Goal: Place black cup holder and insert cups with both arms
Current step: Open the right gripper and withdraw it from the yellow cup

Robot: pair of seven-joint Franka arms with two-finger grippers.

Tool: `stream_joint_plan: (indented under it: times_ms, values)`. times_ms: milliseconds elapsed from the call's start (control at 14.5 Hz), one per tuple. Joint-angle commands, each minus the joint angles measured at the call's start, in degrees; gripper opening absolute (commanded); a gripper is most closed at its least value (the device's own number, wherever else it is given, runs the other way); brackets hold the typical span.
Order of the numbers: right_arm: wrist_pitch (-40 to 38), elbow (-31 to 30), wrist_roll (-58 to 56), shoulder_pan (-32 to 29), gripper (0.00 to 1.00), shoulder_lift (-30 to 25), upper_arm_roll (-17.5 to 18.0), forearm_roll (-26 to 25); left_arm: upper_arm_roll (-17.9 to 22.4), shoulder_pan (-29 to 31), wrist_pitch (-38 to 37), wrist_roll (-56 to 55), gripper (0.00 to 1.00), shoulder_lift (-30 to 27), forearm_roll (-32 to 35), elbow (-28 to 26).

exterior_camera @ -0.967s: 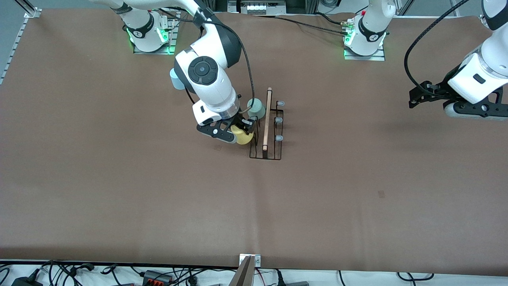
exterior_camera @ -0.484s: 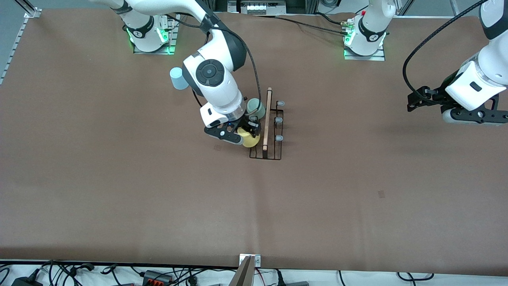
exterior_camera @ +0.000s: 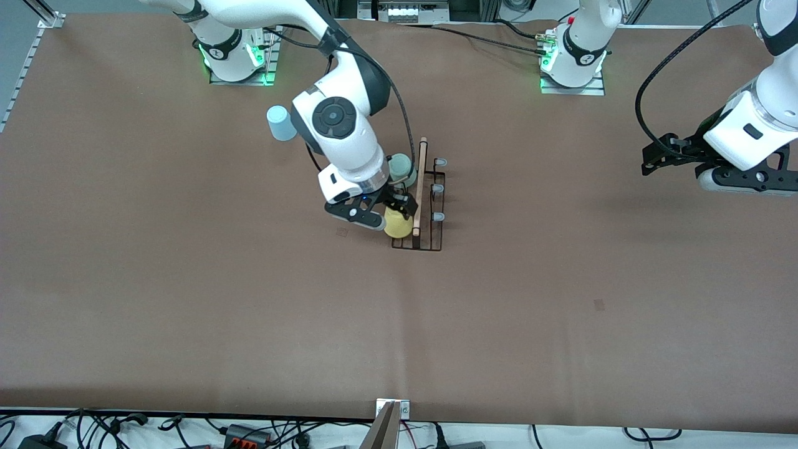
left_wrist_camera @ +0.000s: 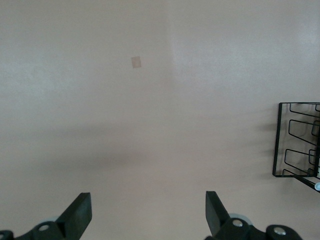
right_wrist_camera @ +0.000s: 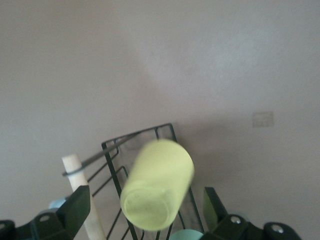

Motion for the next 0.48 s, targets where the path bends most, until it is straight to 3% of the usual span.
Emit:
stream_joint_plan:
  times_ms: [0, 415]
  values:
    - [-8.72, -0.45, -5.49, -5.47, 1.00, -6.05, 0.44, -0.36, -0.46, -0.18, -1.49, 0.88, 1.00, -0.11, -0.69, 1.42]
    - [-25.45, -2.65, -31.68, -24.71, 1.00, -19.76, 0.44, -0.19, -0.20, -0.18, -5.54, 0.79, 1.00, 0.50, -0.69, 2.56]
